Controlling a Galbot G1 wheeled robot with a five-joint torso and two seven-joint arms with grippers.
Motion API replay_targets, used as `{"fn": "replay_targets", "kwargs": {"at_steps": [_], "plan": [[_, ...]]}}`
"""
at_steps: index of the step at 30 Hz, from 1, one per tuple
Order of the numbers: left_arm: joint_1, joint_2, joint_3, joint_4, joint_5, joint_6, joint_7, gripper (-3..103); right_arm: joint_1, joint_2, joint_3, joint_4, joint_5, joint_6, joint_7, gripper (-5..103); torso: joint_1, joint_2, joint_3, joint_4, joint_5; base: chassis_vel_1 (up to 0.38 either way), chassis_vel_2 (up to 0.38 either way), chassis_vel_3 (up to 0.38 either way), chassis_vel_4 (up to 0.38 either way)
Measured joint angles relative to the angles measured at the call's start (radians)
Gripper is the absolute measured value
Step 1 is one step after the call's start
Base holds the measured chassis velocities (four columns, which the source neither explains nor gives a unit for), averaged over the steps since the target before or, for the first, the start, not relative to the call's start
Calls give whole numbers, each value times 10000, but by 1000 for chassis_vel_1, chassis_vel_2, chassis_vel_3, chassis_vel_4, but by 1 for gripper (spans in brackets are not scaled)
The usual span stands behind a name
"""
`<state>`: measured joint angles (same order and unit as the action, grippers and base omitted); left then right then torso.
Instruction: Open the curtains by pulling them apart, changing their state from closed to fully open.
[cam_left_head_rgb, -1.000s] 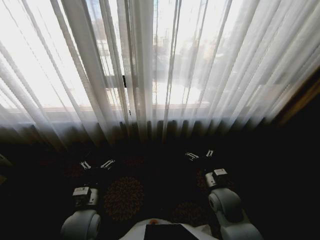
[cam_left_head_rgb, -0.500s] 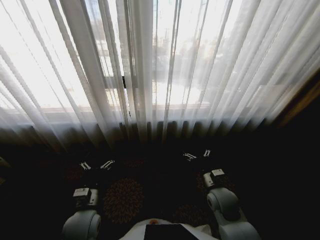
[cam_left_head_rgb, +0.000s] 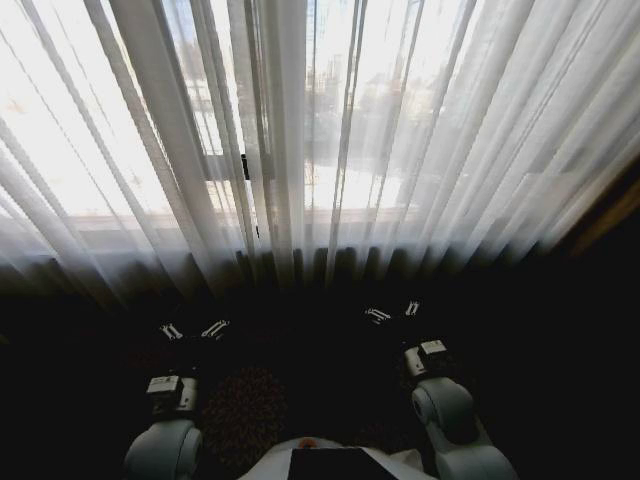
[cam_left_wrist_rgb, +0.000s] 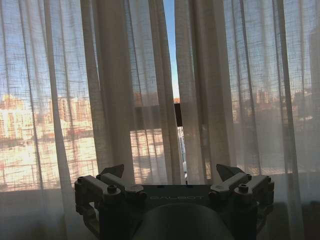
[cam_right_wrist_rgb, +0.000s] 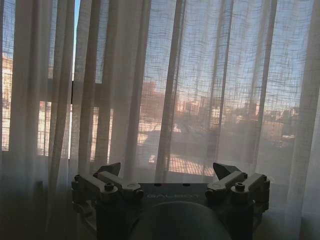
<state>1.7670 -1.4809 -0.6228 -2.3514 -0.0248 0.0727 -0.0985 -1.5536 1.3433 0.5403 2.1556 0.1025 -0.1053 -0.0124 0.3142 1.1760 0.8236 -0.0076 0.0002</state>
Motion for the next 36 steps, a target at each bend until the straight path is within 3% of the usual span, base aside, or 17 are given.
{"fn": "replay_targets", "kwargs": {"at_steps": [14,36], "plan": [[186,-8,-89,-17,0,-306,-5,100,-40,35,-12,-156,-132,378,-187,100,-5,2,-2,0,0,-77,91,71,-77],[210,25,-74,24,1,-403,-7,100,-134,16,-58,-174,-266,440,-193,100,-6,3,-3,-1,-2,-197,205,203,-199]]}}
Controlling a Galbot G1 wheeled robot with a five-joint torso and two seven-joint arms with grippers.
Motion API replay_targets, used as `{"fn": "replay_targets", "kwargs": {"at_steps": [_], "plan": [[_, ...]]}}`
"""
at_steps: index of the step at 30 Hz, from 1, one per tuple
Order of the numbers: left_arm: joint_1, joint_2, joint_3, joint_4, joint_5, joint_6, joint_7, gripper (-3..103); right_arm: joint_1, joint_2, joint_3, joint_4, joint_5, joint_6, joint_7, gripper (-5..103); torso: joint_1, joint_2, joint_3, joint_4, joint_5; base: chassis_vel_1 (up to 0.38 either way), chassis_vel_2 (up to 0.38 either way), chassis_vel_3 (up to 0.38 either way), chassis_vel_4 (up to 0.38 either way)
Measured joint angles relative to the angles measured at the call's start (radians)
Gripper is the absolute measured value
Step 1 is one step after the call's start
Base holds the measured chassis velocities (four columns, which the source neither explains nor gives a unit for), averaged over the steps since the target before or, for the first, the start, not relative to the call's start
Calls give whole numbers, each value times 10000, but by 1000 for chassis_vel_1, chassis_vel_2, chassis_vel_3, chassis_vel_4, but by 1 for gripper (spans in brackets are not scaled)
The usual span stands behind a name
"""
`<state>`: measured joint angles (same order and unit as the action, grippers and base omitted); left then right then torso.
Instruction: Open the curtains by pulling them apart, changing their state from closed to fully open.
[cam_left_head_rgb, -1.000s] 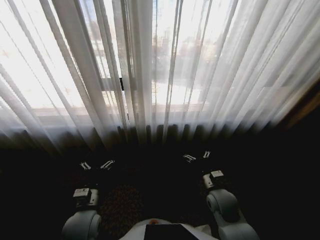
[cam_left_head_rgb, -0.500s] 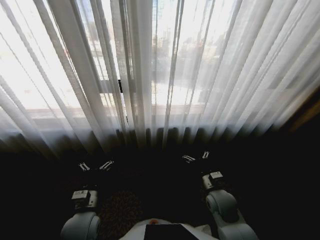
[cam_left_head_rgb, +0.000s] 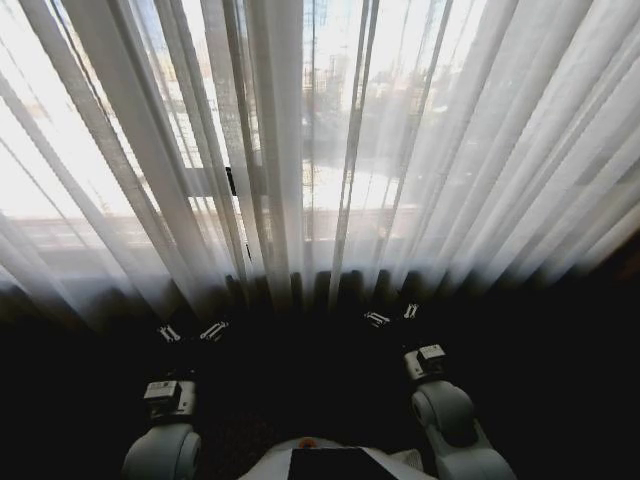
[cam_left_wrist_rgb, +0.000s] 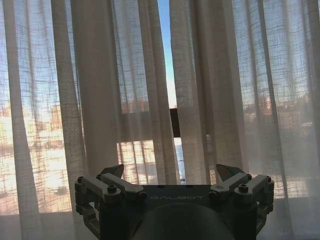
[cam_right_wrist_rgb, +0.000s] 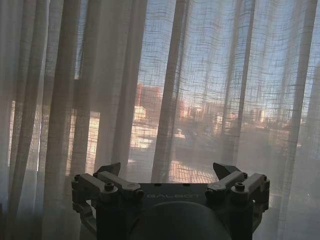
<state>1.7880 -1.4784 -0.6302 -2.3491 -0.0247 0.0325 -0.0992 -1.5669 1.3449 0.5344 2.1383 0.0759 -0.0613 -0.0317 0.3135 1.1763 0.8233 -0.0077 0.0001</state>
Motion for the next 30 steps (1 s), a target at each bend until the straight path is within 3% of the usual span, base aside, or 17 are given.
{"fn": "replay_targets", "kwargs": {"at_steps": [30], "plan": [[125,-68,-29,-41,7,-181,-5,100,-106,77,-320,-25,-264,247,82,100,6,-3,3,1,2,-175,181,178,-172]]}}
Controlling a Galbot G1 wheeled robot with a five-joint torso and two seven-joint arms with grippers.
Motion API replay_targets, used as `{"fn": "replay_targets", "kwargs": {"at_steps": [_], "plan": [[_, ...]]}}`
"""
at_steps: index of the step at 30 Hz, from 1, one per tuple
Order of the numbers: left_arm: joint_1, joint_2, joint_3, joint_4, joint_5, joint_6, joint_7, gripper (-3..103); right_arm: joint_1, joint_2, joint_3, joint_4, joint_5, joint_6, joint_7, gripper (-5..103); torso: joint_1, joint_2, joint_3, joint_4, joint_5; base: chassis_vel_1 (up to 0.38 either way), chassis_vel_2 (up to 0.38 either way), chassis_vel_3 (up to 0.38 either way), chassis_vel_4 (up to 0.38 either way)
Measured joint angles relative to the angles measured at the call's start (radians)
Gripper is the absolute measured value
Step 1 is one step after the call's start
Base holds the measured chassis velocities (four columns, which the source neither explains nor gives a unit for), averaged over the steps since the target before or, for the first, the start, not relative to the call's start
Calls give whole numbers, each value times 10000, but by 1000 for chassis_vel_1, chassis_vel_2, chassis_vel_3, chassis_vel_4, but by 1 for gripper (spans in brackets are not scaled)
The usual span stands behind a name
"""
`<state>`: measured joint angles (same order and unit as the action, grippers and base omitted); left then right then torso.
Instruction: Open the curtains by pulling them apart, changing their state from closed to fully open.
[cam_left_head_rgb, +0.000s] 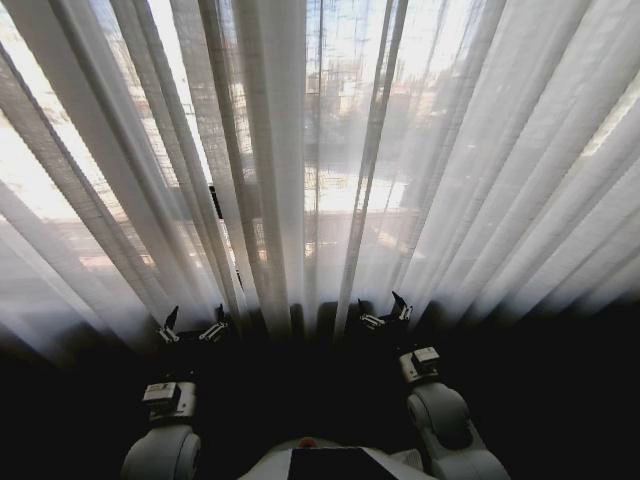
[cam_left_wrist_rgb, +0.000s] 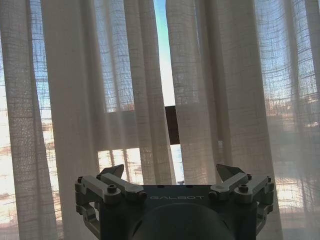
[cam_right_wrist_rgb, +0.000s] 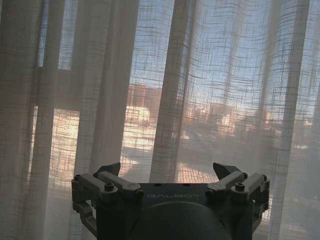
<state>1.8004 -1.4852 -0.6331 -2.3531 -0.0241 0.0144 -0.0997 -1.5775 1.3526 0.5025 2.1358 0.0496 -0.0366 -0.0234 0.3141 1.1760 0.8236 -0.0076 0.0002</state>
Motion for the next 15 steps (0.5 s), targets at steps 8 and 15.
{"fn": "replay_targets", "kwargs": {"at_steps": [8,15], "plan": [[-3,-83,4,-21,1,-80,-8,100,-56,-7,-387,-21,-660,401,546,100,4,-3,2,0,-1,-120,107,115,-105],[29,-116,-12,-56,-2,-166,-20,100,-46,4,-437,-15,-1005,562,534,100,-5,2,-3,-1,-1,-3,9,10,-4]]}}
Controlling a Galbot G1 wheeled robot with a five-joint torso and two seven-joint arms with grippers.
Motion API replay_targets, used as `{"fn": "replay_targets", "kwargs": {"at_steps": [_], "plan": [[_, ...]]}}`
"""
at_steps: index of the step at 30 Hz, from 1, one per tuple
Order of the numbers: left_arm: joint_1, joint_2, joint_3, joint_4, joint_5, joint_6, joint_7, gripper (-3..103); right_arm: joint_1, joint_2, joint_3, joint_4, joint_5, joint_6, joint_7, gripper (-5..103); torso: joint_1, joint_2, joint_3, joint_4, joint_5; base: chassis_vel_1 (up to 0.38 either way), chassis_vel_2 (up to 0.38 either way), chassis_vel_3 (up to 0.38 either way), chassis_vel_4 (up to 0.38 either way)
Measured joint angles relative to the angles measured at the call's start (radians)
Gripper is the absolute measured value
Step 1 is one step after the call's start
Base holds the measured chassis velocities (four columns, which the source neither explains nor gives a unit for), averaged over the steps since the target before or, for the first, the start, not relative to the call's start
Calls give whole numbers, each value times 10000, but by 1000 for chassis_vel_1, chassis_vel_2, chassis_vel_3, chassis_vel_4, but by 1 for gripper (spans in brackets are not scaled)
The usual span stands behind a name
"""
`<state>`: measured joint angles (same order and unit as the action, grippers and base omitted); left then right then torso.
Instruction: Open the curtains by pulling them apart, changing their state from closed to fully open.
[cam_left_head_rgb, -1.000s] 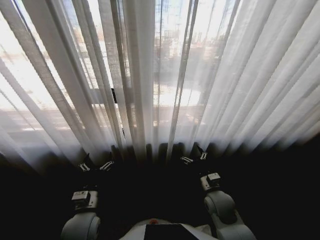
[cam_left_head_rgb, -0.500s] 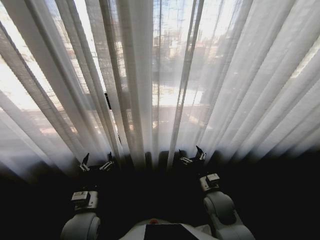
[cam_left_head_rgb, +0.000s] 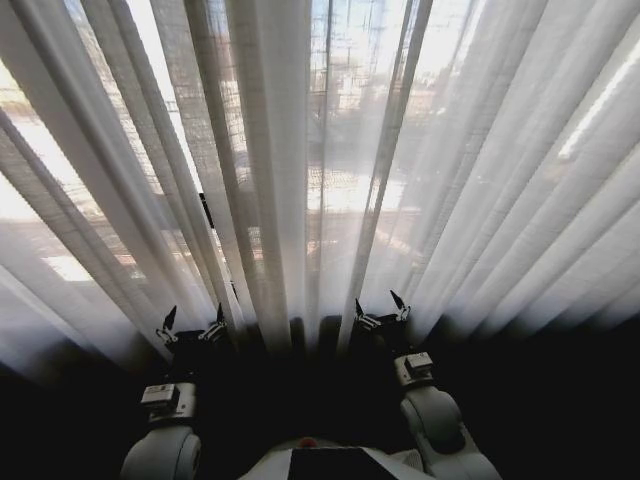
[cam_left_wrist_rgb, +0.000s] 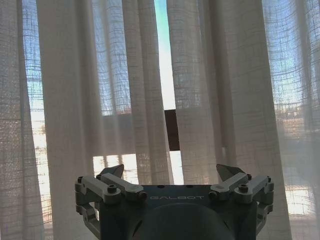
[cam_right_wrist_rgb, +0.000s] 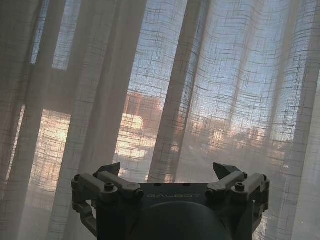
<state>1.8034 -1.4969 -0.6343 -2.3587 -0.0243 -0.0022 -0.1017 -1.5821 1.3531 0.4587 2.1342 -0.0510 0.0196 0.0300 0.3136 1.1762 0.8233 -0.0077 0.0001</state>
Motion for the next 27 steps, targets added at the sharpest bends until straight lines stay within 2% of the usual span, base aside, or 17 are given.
{"fn": "replay_targets", "kwargs": {"at_steps": [14,27], "plan": [[36,-6,-107,42,-53,-175,-26,100,-6,57,-319,-97,-231,99,-105,100,2,-1,2,0,2,17,26,-21,-26],[25,-27,-104,128,-58,-240,-32,100,-11,61,-299,-212,-259,139,-88,100,6,-2,3,0,-2,217,199,-193,-202]]}}
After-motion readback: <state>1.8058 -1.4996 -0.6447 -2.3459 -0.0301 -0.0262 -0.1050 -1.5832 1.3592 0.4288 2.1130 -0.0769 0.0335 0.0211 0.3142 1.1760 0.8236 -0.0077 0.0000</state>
